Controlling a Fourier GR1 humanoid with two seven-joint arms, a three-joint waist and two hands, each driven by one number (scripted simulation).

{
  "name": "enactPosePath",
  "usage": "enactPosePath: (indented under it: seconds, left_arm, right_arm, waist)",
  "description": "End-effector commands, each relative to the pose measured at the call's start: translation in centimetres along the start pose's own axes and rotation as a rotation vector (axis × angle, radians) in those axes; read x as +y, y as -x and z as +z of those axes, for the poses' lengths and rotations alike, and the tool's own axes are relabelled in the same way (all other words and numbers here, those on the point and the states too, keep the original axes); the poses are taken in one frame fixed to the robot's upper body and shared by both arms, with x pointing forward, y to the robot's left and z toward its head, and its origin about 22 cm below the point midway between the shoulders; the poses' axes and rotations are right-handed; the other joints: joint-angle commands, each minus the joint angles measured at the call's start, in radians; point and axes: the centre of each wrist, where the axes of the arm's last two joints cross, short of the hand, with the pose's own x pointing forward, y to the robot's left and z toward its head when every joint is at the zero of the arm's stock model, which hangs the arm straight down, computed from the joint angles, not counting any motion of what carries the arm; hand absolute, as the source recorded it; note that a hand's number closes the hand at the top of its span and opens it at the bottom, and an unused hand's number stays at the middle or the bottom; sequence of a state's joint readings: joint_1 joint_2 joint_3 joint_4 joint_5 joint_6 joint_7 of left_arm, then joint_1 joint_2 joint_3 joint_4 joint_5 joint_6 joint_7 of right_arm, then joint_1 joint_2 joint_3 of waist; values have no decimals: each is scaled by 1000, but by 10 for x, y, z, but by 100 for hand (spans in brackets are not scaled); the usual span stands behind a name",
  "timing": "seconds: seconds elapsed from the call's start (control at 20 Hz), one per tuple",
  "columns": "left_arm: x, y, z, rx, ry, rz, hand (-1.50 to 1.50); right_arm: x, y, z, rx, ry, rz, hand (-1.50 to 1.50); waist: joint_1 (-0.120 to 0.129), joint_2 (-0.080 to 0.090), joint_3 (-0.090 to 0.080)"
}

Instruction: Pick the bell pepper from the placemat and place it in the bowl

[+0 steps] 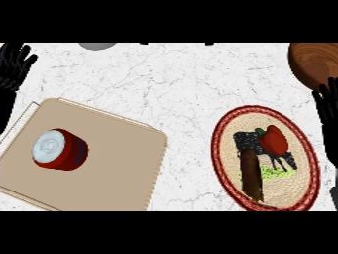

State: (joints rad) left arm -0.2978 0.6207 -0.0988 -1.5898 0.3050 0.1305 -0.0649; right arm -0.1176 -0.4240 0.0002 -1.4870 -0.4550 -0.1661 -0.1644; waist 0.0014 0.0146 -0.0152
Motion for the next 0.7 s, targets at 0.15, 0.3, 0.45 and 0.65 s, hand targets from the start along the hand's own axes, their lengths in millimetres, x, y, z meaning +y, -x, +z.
enactPosePath:
  seconds: [0.15, 0.3, 0.45, 0.65]
  left_arm:
    - [-3, 34, 20, 167, -86, 3, 0]
    - [-2, 42, 25, 239, -100, 2, 0]
    - [-21, 63, 40, 343, -177, 20, 0]
    - [-15, 56, 54, 350, -179, 33, 0]
  right_arm:
    - [18, -85, -44, -322, -539, 109, 150]
    - [-23, -141, -54, -370, -545, 713, 150]
    - [-68, -93, -38, -145, -485, 772, -150]
    - [-94, -63, -2, -295, -605, 749, -150]
  waist:
    - [53, -11, 15]
    - [28, -17, -25]
    - [-9, -7, 16]
    - [-7, -18, 17]
